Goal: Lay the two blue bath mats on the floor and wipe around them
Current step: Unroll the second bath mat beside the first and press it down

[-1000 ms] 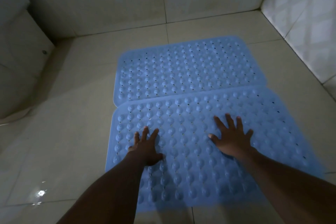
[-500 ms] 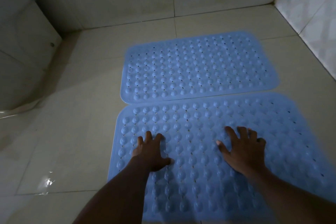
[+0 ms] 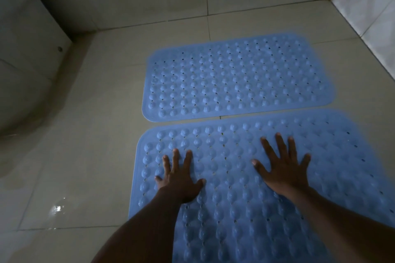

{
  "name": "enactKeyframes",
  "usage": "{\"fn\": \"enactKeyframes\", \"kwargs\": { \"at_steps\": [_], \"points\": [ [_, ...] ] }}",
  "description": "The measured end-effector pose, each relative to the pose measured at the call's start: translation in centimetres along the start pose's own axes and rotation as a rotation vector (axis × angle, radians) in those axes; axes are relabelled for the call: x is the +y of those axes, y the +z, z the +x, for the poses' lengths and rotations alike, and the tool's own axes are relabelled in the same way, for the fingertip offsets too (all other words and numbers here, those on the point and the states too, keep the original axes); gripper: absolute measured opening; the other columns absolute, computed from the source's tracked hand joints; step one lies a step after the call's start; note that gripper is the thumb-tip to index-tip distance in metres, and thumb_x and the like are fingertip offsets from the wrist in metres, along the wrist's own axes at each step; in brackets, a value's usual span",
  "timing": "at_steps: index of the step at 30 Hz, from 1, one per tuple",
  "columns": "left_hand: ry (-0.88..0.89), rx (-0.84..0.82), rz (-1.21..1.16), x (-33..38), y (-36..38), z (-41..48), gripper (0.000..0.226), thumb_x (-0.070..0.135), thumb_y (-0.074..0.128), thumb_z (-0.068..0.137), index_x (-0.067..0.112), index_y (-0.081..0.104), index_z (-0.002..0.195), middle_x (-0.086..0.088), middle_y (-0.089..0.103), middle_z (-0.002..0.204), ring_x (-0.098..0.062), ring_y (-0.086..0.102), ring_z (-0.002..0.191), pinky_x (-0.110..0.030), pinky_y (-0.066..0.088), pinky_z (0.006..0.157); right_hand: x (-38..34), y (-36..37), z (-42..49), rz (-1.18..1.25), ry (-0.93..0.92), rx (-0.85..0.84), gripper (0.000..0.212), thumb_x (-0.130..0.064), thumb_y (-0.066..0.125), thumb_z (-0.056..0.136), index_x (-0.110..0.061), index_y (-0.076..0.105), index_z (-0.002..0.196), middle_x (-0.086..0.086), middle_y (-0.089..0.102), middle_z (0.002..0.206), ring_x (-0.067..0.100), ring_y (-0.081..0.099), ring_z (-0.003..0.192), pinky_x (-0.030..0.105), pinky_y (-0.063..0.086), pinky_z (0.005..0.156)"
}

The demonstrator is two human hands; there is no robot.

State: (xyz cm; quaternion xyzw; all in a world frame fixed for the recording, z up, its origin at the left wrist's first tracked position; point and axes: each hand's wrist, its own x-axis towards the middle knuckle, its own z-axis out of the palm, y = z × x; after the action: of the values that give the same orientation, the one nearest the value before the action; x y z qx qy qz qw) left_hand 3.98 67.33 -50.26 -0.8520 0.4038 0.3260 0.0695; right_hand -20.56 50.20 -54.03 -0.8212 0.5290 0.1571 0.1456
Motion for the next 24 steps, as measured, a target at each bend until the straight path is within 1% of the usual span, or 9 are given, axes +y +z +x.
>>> {"fn": "enactKeyframes", "kwargs": {
  "at_steps": [3, 5, 8, 13, 17, 19, 21, 22, 24],
  "points": [
    [-0.004, -0.015, 0.000, -0.1, -0.3, 0.4, 0.103, 0.077, 0.050, 0.086, 0.047, -0.021, 0.155, 0.003, -0.038, 0.162, -0.034, -0.029, 0.151, -0.075, 0.012, 0.116, -0.2, 0.4, 0.3, 0.004, 0.002, 0.027, 0.081, -0.087, -0.009, 0.075, -0.052, -0.032, 0.145, -0.007, -0.041, 0.159, 0.029, -0.032, 0.150, 0.072, -0.005, 0.117],
    [-0.008, -0.019, -0.014, 0.0, -0.7, 0.7, 0.104, 0.077, 0.052, 0.085, 0.048, -0.019, 0.155, 0.005, -0.037, 0.163, -0.033, -0.028, 0.152, -0.074, 0.013, 0.117, -0.2, 0.2, 0.7, 0.015, 0.007, 0.029, 0.080, -0.086, -0.006, 0.078, -0.052, -0.028, 0.147, -0.008, -0.039, 0.160, 0.028, -0.031, 0.150, 0.072, -0.005, 0.116],
    [-0.009, -0.023, -0.022, 0.1, -1.2, 1.1, 0.105, 0.077, 0.055, 0.084, 0.048, -0.017, 0.155, 0.005, -0.036, 0.163, -0.033, -0.027, 0.152, -0.073, 0.013, 0.116, -0.4, -0.4, 1.2, 0.020, 0.013, 0.001, 0.080, -0.085, 0.005, 0.083, -0.052, -0.026, 0.148, -0.010, -0.045, 0.154, 0.028, -0.031, 0.150, 0.071, -0.007, 0.117],
    [-0.004, -0.040, -0.027, -0.1, -1.5, 1.2, 0.106, 0.077, 0.055, 0.084, 0.049, -0.019, 0.155, 0.007, -0.039, 0.162, -0.032, -0.030, 0.151, -0.075, 0.011, 0.116, -1.1, -0.2, 0.7, 0.037, 0.032, 0.000, 0.078, -0.081, 0.006, 0.086, -0.048, -0.026, 0.150, -0.005, -0.038, 0.161, 0.029, -0.031, 0.150, 0.073, -0.005, 0.117],
    [0.001, -0.040, -0.027, -0.4, -1.7, 1.3, 0.106, 0.079, 0.057, 0.082, 0.050, -0.014, 0.156, 0.008, -0.035, 0.164, -0.031, -0.026, 0.153, -0.074, 0.014, 0.116, -1.3, -0.1, 0.5, 0.061, 0.039, 0.014, 0.077, -0.080, 0.008, 0.088, -0.048, -0.024, 0.150, -0.006, -0.037, 0.161, 0.028, -0.031, 0.150, 0.073, -0.007, 0.116],
    [0.019, 0.040, 0.030, -0.6, -1.9, 1.2, 0.100, 0.082, 0.052, 0.082, 0.048, -0.004, 0.158, 0.005, -0.020, 0.169, -0.030, -0.012, 0.156, -0.068, 0.019, 0.117, -1.4, -0.1, 0.7, 0.069, 0.034, 0.017, 0.078, -0.079, 0.009, 0.088, -0.048, -0.023, 0.151, -0.005, -0.035, 0.162, 0.029, -0.031, 0.150, 0.074, -0.007, 0.115],
    [0.036, 0.202, 0.101, -1.0, -2.2, 1.3, 0.092, 0.085, 0.043, 0.083, 0.043, 0.010, 0.158, 0.000, 0.004, 0.170, -0.030, 0.009, 0.155, -0.057, 0.024, 0.118, -1.5, 0.0, 0.8, 0.069, 0.022, 0.057, 0.077, -0.077, 0.010, 0.090, -0.045, -0.017, 0.154, -0.002, -0.028, 0.165, 0.030, -0.028, 0.151, 0.075, -0.006, 0.115],
    [0.022, 0.258, 0.098, -1.3, -2.3, 1.4, 0.091, 0.086, 0.039, 0.084, 0.040, 0.013, 0.158, -0.001, 0.009, 0.169, -0.030, 0.011, 0.154, -0.054, 0.023, 0.119, -1.5, 0.2, 0.8, 0.059, 0.002, 0.102, 0.076, -0.075, 0.011, 0.091, -0.043, -0.011, 0.156, -0.001, -0.022, 0.167, 0.030, -0.025, 0.152, 0.075, -0.005, 0.115],
    [-0.013, 0.270, 0.058, -2.1, -2.3, 1.7, 0.092, 0.086, 0.033, 0.085, 0.039, 0.006, 0.160, -0.003, -0.004, 0.171, -0.032, -0.006, 0.157, -0.052, 0.010, 0.124, -1.6, 0.7, 0.9, 0.039, -0.082, 0.213, 0.075, -0.070, 0.017, 0.091, -0.039, 0.007, 0.158, 0.000, -0.002, 0.170, 0.028, -0.013, 0.156, 0.073, -0.001, 0.115]
  ]
}}
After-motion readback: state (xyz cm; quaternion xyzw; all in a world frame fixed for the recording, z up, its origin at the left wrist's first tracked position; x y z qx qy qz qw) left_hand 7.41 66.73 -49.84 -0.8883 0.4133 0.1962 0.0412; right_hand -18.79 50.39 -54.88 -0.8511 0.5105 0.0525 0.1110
